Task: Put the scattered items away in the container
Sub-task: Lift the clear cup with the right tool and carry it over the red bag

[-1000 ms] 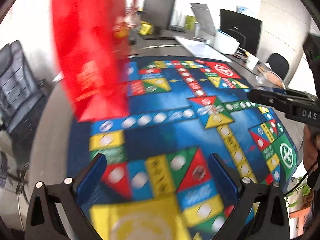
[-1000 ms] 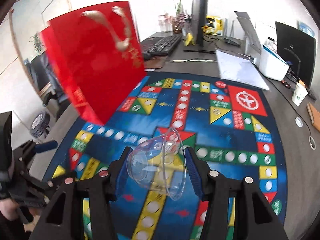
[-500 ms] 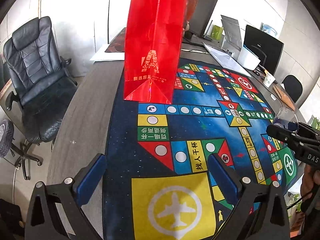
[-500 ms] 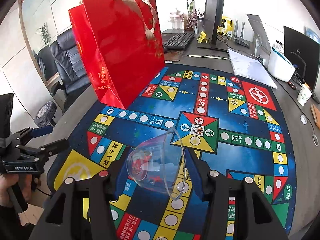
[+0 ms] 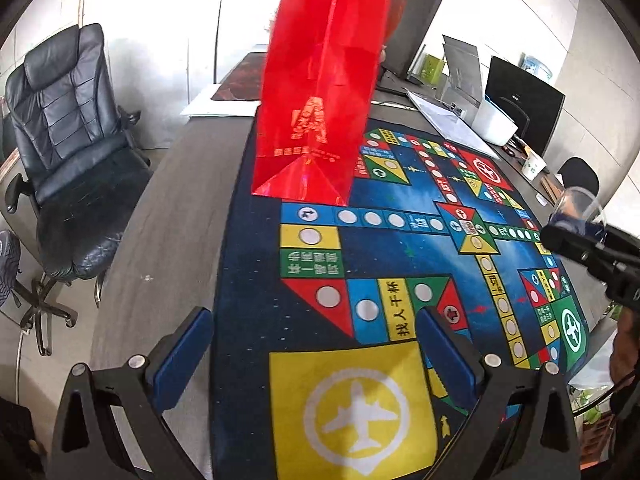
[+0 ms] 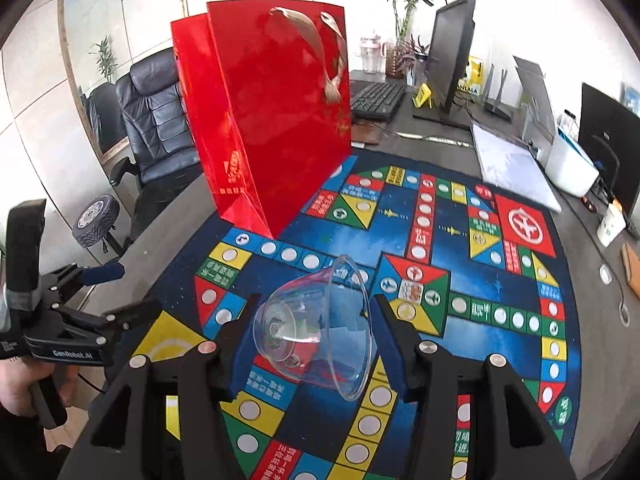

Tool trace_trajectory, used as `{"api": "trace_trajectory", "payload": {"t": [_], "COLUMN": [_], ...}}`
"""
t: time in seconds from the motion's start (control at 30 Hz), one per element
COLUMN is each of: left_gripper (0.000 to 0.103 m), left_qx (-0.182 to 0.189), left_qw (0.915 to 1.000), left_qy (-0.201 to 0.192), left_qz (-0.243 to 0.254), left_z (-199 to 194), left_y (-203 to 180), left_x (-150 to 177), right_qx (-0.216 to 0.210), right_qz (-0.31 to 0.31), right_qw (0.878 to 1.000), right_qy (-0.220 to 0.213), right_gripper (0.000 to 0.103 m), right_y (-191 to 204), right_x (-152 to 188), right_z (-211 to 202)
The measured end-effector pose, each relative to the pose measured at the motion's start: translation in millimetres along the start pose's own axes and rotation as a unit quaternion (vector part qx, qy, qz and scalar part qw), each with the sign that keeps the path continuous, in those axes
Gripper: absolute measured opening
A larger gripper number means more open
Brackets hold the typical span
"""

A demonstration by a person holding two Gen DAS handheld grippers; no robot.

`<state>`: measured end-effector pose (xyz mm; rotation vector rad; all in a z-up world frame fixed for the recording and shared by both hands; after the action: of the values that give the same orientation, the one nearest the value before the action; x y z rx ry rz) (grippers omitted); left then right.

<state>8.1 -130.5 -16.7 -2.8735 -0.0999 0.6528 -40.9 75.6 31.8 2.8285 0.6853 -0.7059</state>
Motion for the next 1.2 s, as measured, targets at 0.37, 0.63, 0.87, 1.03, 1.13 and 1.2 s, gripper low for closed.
{"api": "trace_trajectory", "payload": {"t": [0.37, 0.63, 0.87, 1.03, 1.13, 1.2], "left_gripper": [0.103, 0.103, 0.103, 0.103, 0.103, 0.103], "left_qx": [0.001, 0.006, 0.006, 0.008, 0.005, 0.005], "left_qw": [0.9999, 0.9991, 0.9984, 0.9982, 0.9984, 0.9984], "left_qy": [-0.011, -0.025, -0.027, -0.029, -0.027, -0.027], "left_qz": [-0.012, -0.032, -0.048, -0.051, -0.050, -0.051], "left_z": [-7.2, -17.9, -18.7, -21.4, -20.3, -20.5], "left_y": [18.9, 39.3, 51.2, 53.4, 53.1, 53.9], "left_x": [2.5, 1.6, 6.7, 7.8, 7.7, 7.7], "right_qx": [-0.021, -0.003, 0.008, 0.005, -0.005, -0.006], "right_qz": [-0.047, -0.128, -0.155, -0.150, -0.135, -0.128], "right_qw": [0.998, 0.988, 0.984, 0.986, 0.990, 0.991], "right_qy": [-0.029, -0.087, -0.092, -0.074, -0.050, -0.040], "right_gripper": [0.058, 0.058, 0.058, 0.058, 0.058, 0.058], "right_y": [24.0, 61.6, 79.0, 76.3, 69.8, 67.7], "right_x": [-61.5, -143.6, -207.1, -251.9, -277.8, -291.9], "right_z": [-36.2, -101.4, -122.3, -111.3, -95.2, -84.8]}}
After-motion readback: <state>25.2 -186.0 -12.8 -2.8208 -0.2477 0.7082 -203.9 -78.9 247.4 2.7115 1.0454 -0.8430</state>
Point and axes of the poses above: each gripper's, at about its wrist camera, not at the fingertips, and z roughly the way its jaws point, y to its left, x to its underside, the point moved 6 cm from there along z, roughly the way its jaws point, and after that the axes turned 13 degrees about y, right-handed, at the moved point
